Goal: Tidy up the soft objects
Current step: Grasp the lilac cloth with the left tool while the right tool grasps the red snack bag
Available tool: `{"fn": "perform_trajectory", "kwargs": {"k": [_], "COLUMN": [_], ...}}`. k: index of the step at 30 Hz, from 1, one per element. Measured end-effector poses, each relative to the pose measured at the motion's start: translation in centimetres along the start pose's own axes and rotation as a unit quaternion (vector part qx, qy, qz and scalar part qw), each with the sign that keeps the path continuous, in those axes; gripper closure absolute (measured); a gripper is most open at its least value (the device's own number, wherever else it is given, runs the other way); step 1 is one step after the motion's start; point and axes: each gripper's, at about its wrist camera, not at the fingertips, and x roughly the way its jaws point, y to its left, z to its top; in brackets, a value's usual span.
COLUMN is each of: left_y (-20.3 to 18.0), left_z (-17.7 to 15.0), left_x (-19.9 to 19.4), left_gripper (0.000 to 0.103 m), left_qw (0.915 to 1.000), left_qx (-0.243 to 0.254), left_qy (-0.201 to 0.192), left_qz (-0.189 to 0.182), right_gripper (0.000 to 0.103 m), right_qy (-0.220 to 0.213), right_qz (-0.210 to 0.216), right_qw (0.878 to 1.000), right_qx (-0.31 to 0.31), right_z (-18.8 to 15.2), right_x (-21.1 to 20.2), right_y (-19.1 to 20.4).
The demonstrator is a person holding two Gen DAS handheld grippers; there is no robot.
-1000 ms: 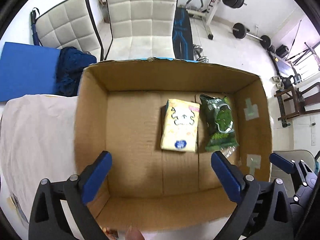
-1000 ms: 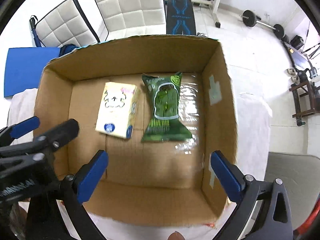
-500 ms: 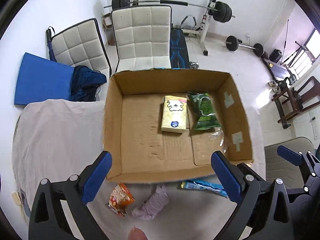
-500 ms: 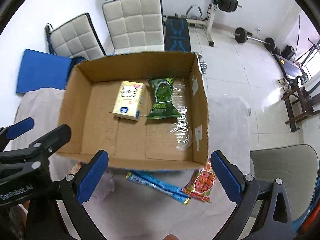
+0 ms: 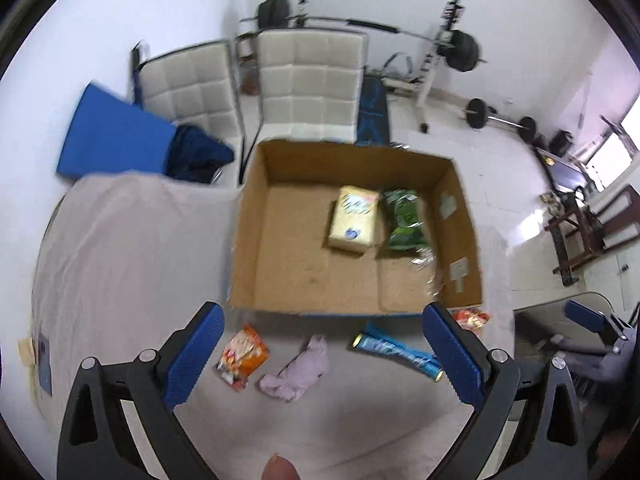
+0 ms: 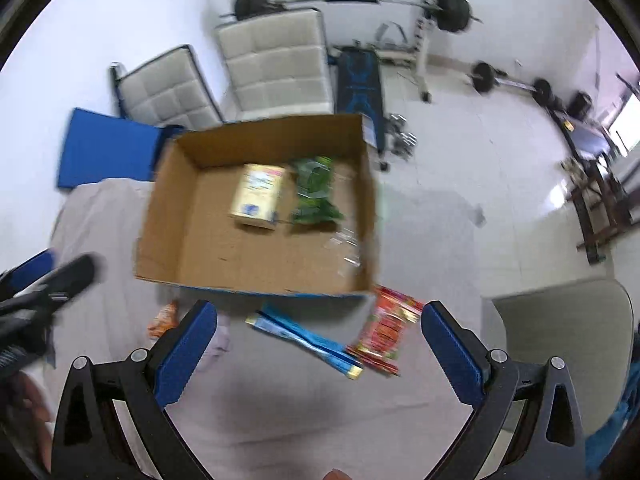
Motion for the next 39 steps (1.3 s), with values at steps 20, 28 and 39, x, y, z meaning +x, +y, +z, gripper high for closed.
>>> {"fn": "perform_trajectory", "kwargs": {"k": [20, 28, 39], "left_y": [2.9, 0.0, -1.8], "left_z": [-8.7, -9.9, -16.3], "left_x": [18.5, 23.4, 21.6], "left_gripper": [0.001, 0.036, 0.054], "left_qw": [0.9825, 0.9696, 0.9629], "left_qx": [0.021, 0.071, 0.042], "left_qy": [0.181, 0.233, 0.266], "left_qz": [0.039, 0.024, -0.022], "right_gripper": [0.004, 0.050, 0.053], "right_qy": [0.208, 0.227, 0.260], "right_qz": [-0.029, -0.044, -0.062], "right_qw": [0.967, 0.959, 0.959], "right_qx": [0.145, 0.162, 0.093], "right_z": [-5.4, -6.8, -14.9], "right_x": [22.0, 23.7, 20.1], "right_y": [-9.3, -9.9, -10.0]}}
